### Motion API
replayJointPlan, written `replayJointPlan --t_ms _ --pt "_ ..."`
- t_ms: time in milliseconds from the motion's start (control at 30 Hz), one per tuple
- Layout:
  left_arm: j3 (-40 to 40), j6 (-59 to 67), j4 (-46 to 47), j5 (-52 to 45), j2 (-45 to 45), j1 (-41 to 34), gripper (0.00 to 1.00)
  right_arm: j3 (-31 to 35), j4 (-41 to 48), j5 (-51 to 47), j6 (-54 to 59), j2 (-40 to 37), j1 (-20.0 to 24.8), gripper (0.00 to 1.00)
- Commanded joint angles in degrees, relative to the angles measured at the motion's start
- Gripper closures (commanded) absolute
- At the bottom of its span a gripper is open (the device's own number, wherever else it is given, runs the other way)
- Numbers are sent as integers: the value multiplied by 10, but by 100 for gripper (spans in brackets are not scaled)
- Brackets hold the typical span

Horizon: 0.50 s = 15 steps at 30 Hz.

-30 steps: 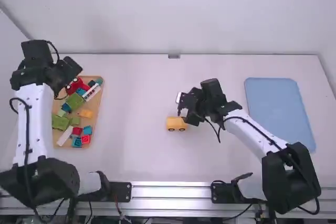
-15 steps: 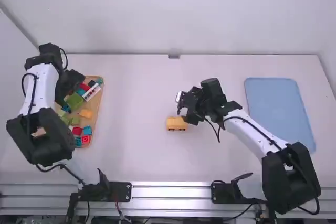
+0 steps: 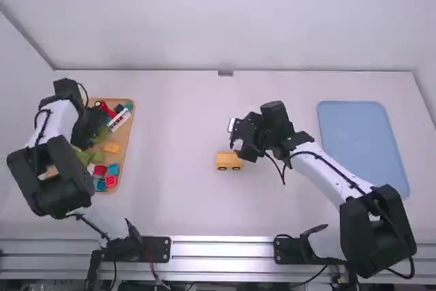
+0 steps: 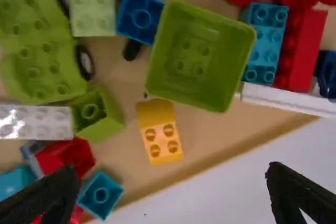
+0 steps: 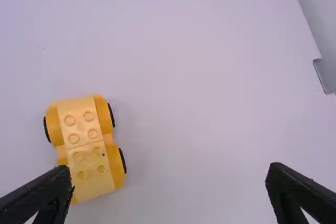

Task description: Assemble lego blocks to make yellow taxi

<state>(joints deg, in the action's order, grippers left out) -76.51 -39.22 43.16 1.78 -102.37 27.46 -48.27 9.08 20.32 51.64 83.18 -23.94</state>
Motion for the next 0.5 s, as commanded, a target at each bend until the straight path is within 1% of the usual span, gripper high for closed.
replayJointPlan --t_ms 0,267,467 --pt "26 -4 -15 -9 0 -20 6 -8 -1 9 0 -9 -1 2" --pt "78 -27 -60 8 -12 -27 9 -8 0 9 0 -9 -1 2" --pt "83 -29 -70 8 -43 -27 14 -8 0 9 0 -9 -1 1"
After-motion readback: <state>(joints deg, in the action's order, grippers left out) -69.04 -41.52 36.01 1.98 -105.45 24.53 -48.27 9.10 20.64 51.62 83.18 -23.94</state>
